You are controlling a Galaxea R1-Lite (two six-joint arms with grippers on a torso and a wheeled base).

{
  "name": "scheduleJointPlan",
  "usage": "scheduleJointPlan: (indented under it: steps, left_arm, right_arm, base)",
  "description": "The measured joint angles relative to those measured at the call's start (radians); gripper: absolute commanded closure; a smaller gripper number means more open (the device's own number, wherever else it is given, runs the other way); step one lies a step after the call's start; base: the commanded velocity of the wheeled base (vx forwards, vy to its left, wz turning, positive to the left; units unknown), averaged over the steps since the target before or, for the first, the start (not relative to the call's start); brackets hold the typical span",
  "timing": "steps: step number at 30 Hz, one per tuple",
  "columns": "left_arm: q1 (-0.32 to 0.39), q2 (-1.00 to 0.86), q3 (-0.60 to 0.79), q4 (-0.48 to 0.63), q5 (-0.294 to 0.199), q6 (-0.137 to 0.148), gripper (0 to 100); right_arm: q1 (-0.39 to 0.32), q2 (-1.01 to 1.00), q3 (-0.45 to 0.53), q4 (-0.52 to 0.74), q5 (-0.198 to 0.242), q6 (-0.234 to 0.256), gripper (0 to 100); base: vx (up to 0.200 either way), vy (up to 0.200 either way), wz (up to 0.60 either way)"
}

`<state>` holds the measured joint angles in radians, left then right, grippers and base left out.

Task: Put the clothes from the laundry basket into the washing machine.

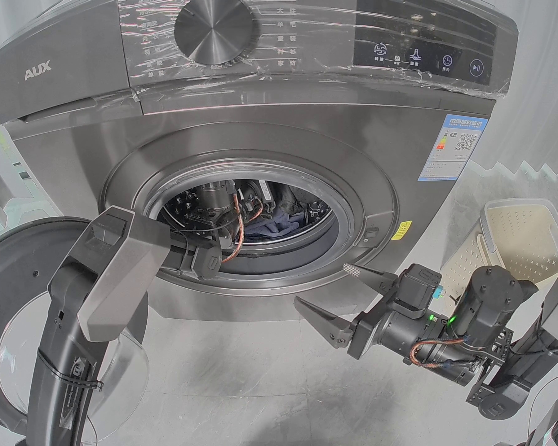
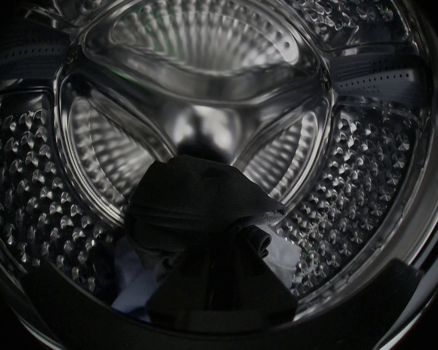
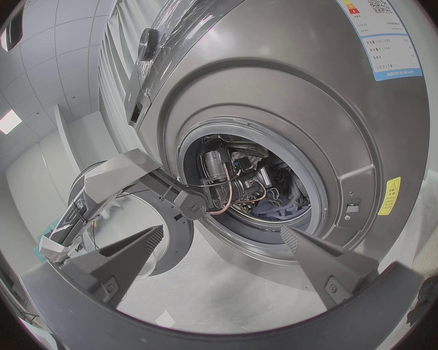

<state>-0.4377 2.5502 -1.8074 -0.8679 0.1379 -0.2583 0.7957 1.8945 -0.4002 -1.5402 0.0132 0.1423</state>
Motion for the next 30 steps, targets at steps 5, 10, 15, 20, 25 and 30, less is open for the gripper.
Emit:
scheduleJointPlan:
  steps: [5, 10, 15, 20, 25, 30]
  left_arm:
    - [0.01, 0.046, -0.09, -0.018, 0.025, 0.005, 100]
    - [0.014, 0.072, -0.12, -0.024, 0.029, 0.007, 0]
    - [0.015, 0.074, -0.108, -0.024, 0.03, 0.006, 0]
    - [0.01, 0.047, -0.005, -0.023, 0.027, 0.009, 0]
    - [-0.008, -0.005, 0.155, -0.036, 0.019, 0.019, 0]
    - [-0.045, -0.06, 0.332, -0.108, 0.0, 0.055, 0]
  right_arm:
    - [-0.003, 0.0, 0.0, 0.0, 0.0, 0.0, 0]
    - [-0.006, 0.0, 0.0, 0.0, 0.001, 0.0, 0]
    - [-0.009, 0.0, 0.0, 0.0, 0.001, -0.001, 0]
    - [-0.01, 0.0, 0.0, 0.0, 0.001, -0.001, 0]
    - [-0.011, 0.0, 0.001, 0.001, 0.001, -0.001, 0]
    - [-0.012, -0.001, 0.003, 0.001, 0.001, -0.001, 0]
  base:
    - [0.0, 0.0, 0.0]
    - [0.0, 0.0, 0.0]
    - [0.0, 0.0, 0.0]
    - [0.0, 0.0, 0.0]
    - [0.0, 0.0, 0.0]
    - [0.0, 0.0, 0.0]
